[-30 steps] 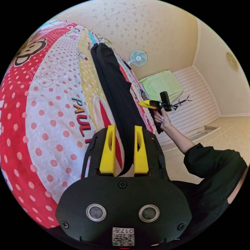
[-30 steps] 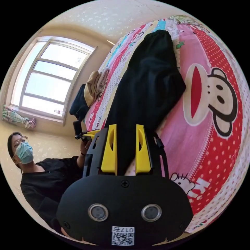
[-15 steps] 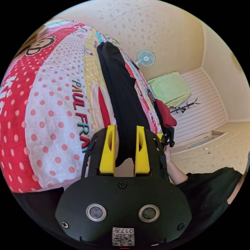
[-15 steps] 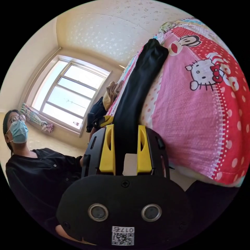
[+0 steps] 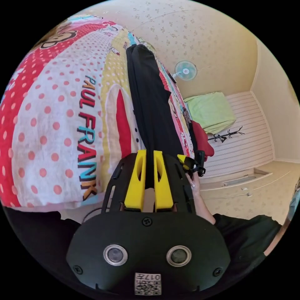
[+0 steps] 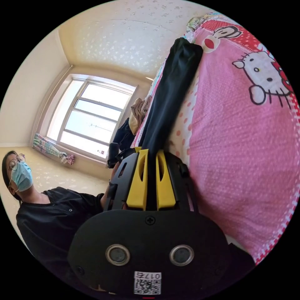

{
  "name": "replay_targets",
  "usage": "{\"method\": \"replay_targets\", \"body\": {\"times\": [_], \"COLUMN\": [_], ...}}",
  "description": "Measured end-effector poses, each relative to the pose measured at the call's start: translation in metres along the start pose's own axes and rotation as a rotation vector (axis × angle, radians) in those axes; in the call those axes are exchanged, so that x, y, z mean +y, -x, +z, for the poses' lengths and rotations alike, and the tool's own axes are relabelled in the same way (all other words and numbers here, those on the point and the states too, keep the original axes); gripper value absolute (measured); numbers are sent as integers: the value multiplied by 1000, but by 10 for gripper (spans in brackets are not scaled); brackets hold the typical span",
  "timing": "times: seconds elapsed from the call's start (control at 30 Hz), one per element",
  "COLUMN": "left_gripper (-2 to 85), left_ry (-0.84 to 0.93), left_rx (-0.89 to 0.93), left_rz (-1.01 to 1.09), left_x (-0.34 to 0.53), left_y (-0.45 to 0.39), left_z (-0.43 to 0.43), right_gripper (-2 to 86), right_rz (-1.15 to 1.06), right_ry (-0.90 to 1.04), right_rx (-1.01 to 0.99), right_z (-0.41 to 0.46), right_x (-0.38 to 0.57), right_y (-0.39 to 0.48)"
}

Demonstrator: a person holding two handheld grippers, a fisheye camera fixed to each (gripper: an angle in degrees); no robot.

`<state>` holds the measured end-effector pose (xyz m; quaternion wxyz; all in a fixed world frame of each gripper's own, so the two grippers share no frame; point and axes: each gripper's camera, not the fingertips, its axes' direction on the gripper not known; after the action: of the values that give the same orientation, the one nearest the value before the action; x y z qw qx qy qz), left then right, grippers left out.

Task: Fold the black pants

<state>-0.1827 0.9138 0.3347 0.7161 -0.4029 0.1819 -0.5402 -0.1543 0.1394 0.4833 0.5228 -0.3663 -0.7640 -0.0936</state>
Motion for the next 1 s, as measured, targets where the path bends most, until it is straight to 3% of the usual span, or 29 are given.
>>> {"method": "replay_targets", "body": {"times": [0.17,0.43,0.7,0.87,1.0], "left_gripper": [41,38,38,38,38], "left_ry": [157,89,-55,-217,-365], "left_rx": [223,424,360,335,234], "left_rz": [5,247,637,915,1011], "left_x": [25,59,91,134,156], "left_y": [-8,-97,-260,-376,-435], "left_z": [-17,-88,-189,-260,-294], "right_gripper": [16,5,6,7,8], "right_rz": [4,-250,-731,-1006,-1151], "right_ry": [162,132,-25,-168,-276], "right_rx": [135,222,547,635,631], "right_z": [6,-16,-40,-62,-80], "right_x": [29,80,142,186,205], "right_y": [48,201,437,556,630]}}
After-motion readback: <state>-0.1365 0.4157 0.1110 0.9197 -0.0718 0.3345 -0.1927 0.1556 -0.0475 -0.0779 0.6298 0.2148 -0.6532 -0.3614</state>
